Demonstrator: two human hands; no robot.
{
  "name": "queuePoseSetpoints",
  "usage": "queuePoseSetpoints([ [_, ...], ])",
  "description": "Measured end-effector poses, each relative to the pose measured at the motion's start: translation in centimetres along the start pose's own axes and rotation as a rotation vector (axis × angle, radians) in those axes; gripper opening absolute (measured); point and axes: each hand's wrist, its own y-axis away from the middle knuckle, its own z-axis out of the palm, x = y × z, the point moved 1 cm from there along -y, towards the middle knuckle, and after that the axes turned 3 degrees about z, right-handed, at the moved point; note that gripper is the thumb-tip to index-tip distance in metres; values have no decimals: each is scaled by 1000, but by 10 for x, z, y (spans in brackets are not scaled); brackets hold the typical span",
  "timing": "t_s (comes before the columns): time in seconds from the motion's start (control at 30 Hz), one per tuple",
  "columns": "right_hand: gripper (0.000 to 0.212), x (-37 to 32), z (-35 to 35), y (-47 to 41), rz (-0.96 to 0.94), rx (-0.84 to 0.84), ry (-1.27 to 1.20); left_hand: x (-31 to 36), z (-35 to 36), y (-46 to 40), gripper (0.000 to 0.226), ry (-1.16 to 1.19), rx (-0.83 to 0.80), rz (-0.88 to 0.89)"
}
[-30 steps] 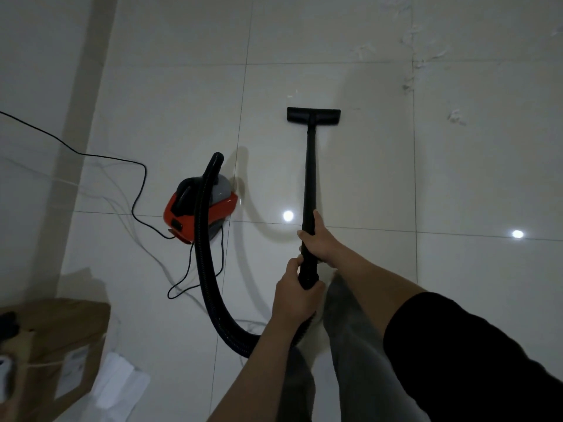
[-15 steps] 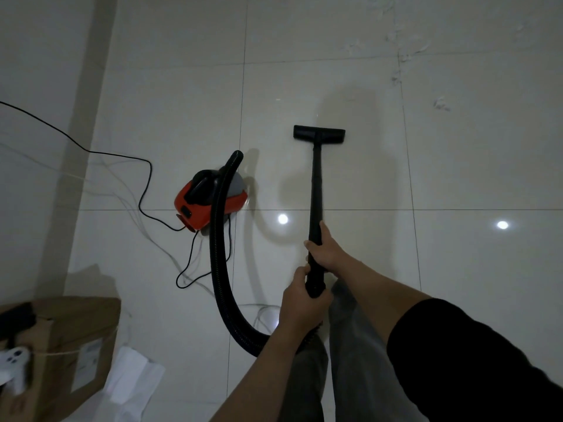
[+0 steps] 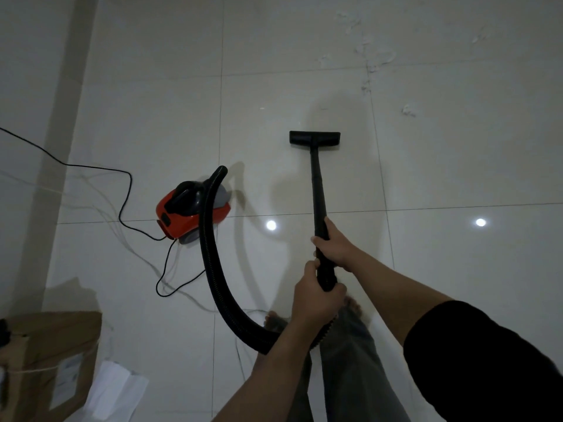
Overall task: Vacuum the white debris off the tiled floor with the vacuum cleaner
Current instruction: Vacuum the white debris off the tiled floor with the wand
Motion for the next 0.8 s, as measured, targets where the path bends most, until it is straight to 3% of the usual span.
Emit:
queuePoseSetpoints([
  [0.43, 78, 20, -86, -43, 32, -73, -14, 12, 89, -54, 38, -76, 97, -76],
  [0.8, 79, 6, -117, -103, 22, -109, -28, 8, 106, -123, 40, -106, 159, -41],
])
